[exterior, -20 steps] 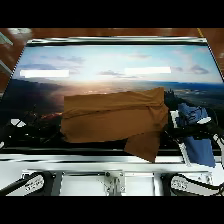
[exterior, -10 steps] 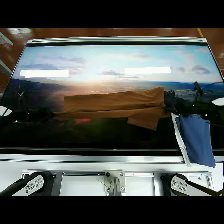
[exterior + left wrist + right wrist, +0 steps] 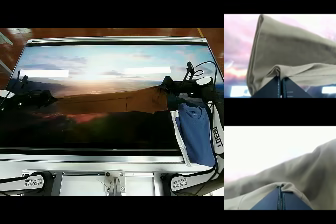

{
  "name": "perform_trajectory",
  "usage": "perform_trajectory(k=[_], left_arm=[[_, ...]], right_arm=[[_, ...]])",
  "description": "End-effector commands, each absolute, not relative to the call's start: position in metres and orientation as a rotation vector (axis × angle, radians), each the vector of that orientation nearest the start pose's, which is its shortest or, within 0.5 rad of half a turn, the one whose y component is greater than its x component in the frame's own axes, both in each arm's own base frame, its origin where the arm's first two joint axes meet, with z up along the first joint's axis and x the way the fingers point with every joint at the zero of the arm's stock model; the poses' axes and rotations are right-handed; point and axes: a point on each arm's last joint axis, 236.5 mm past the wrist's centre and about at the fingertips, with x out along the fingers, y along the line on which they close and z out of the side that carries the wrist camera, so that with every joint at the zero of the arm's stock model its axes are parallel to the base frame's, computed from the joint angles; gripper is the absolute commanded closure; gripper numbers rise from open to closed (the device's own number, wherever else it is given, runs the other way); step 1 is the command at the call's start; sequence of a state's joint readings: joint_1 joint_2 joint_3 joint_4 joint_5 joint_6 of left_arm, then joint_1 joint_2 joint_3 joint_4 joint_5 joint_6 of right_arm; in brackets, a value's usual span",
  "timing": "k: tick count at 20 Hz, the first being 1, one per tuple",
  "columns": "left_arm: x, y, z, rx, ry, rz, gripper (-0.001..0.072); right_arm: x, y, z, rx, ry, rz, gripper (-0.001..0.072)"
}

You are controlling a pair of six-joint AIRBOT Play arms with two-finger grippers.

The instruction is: Fold the shirts.

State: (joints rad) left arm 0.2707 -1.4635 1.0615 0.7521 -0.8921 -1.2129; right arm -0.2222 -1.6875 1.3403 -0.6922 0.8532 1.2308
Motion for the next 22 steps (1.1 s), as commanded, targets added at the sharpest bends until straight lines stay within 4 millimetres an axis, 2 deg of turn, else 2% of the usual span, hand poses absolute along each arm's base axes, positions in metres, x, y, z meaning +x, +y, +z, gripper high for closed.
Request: perform_trajectory(k=[1,2,3,4,5,6,7,9,11,12,13,16,19,22], left_arm=[[0.470,-0.033,-0.049,-0.708,1.089,-0.219,0.0647],[0.472,-0.039,-0.057,-0.706,1.107,-0.228,0.0629],[0.473,-0.043,-0.062,-0.705,1.120,-0.234,0.0526],[0.473,-0.044,-0.065,-0.707,1.127,-0.236,0.0340],[0.473,-0.043,-0.064,-0.714,1.129,-0.232,0.0229],[0.472,-0.039,-0.062,-0.721,1.129,-0.232,0.0206],[0.470,-0.035,-0.058,-0.730,1.139,-0.242,0.0206],[0.464,-0.028,-0.048,-0.757,1.164,-0.269,0.0206],[0.452,-0.029,-0.037,-0.794,1.217,-0.312,0.0207],[0.446,-0.035,-0.033,-0.792,1.243,-0.345,0.0207],[0.441,-0.040,-0.029,-0.791,1.263,-0.373,0.0208],[0.437,-0.057,-0.021,-0.771,1.275,-0.418,0.0208],[0.434,-0.077,-0.014,-0.734,1.277,-0.463,0.0208],[0.431,-0.096,-0.008,-0.700,1.280,-0.505,0.0208]], right_arm=[[0.547,0.014,-0.049,0.738,0.967,0.166,0.0654],[0.545,0.017,-0.059,0.743,0.989,0.168,0.0639],[0.544,0.019,-0.065,0.743,1.003,0.170,0.0623],[0.544,0.019,-0.066,0.738,1.000,0.171,0.0437],[0.545,0.019,-0.063,0.713,0.988,0.183,0.0168],[0.545,0.014,-0.056,0.663,0.969,0.204,0.0077],[0.543,0.004,-0.049,0.609,0.955,0.205,0.0077],[0.531,-0.031,-0.045,0.497,0.980,0.142,0.0076],[0.513,-0.062,-0.055,0.483,1.053,0.039,0.0075],[0.505,-0.065,-0.061,0.502,1.089,0.031,0.0067],[0.498,-0.062,-0.067,0.525,1.124,0.042,0.0015],[0.486,-0.043,-0.086,0.547,1.211,0.092,0.0015],[0.486,-0.019,-0.099,0.582,1.242,0.138,0.0014],[0.485,-0.005,-0.111,0.595,1.270,0.159,0.0015]])
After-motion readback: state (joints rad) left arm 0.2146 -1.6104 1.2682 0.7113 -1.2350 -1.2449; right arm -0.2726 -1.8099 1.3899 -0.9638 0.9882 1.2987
